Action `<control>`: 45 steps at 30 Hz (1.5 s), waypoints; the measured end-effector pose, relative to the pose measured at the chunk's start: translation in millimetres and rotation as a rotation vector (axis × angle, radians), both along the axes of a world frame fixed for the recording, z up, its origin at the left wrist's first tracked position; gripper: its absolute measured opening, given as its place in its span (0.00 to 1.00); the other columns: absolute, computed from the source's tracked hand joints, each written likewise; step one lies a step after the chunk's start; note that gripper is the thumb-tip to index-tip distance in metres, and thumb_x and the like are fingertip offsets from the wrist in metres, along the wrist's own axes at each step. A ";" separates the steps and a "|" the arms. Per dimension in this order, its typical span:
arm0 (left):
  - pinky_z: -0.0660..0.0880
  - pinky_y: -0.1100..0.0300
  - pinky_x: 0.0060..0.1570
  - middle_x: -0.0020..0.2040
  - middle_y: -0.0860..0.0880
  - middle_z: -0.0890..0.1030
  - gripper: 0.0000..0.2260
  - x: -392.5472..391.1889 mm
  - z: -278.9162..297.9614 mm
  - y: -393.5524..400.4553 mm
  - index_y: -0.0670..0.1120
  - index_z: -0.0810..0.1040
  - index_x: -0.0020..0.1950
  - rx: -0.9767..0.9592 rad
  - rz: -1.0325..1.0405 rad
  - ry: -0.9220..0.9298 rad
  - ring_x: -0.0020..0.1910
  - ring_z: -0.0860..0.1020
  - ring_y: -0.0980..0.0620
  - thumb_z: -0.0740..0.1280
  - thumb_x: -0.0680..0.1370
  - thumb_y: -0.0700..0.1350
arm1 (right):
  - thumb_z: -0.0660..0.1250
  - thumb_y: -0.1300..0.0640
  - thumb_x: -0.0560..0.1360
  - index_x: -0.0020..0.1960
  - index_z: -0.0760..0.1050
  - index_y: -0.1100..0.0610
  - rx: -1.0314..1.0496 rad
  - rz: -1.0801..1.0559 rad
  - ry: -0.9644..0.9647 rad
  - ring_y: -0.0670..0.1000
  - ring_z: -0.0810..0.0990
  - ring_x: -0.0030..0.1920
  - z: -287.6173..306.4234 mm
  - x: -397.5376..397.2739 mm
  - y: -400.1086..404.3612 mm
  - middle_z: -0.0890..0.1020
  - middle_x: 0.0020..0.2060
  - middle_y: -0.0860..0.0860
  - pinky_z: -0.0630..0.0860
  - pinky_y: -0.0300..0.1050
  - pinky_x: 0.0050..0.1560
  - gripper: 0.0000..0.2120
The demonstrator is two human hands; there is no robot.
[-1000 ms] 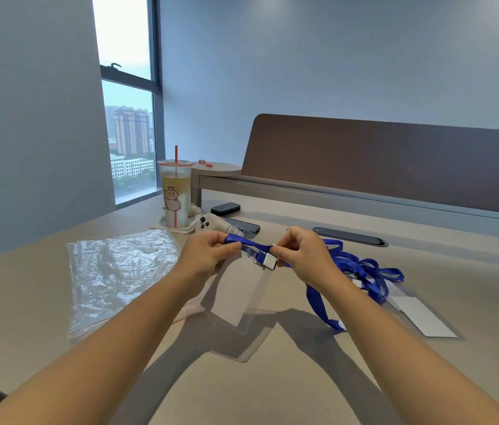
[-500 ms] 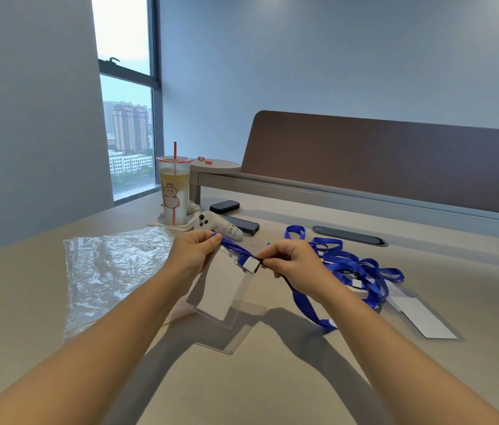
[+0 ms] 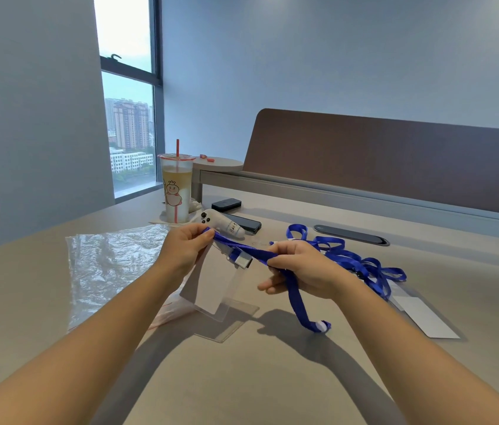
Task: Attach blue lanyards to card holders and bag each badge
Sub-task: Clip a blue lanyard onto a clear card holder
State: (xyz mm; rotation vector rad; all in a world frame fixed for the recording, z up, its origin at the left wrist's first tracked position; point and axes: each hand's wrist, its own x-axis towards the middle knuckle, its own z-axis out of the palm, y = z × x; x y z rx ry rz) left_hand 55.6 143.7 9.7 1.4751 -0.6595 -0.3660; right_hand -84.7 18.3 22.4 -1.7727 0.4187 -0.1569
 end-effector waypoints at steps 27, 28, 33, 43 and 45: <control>0.70 0.61 0.41 0.34 0.48 0.79 0.12 -5.9 -3.4 -0.1 0.46 0.78 0.39 0.231 -0.459 -0.024 0.38 0.74 0.50 0.59 0.77 0.35 | 0.66 0.60 0.72 0.36 0.74 0.57 -0.287 -0.124 0.082 0.46 0.69 0.32 -3.2 4.9 -11.5 0.76 0.32 0.51 0.69 0.38 0.36 0.06; 0.69 0.61 0.41 0.35 0.48 0.79 0.12 -7.8 -4.1 -1.9 0.46 0.78 0.39 0.270 -0.476 -0.048 0.39 0.74 0.50 0.59 0.77 0.36 | 0.65 0.60 0.73 0.36 0.74 0.57 -0.268 -0.118 0.081 0.46 0.70 0.31 -2.9 5.1 -10.6 0.76 0.31 0.51 0.69 0.38 0.36 0.07; 0.67 0.58 0.47 0.41 0.46 0.78 0.12 -12.8 -4.7 -8.8 0.48 0.79 0.40 0.352 -0.574 -0.095 0.47 0.71 0.45 0.60 0.77 0.36 | 0.64 0.59 0.74 0.37 0.75 0.58 -0.132 -0.067 0.122 0.48 0.71 0.32 -0.8 5.1 -10.1 0.75 0.31 0.52 0.71 0.39 0.35 0.07; 0.68 0.67 0.37 0.38 0.50 0.78 0.10 -10.0 -6.0 -4.9 0.49 0.78 0.41 0.481 -0.626 -0.186 0.38 0.73 0.55 0.61 0.77 0.38 | 0.57 0.69 0.76 0.44 0.77 0.58 -0.091 0.091 0.215 0.44 0.72 0.31 6.6 -1.2 -17.6 0.79 0.33 0.50 0.71 0.36 0.34 0.12; 0.68 0.66 0.37 0.38 0.50 0.79 0.10 -9.7 -6.8 -4.4 0.49 0.78 0.41 0.499 -0.632 -0.203 0.39 0.73 0.53 0.61 0.77 0.38 | 0.58 0.70 0.75 0.42 0.76 0.57 -0.242 0.071 0.209 0.45 0.72 0.33 4.0 1.4 -16.0 0.78 0.36 0.51 0.70 0.37 0.36 0.12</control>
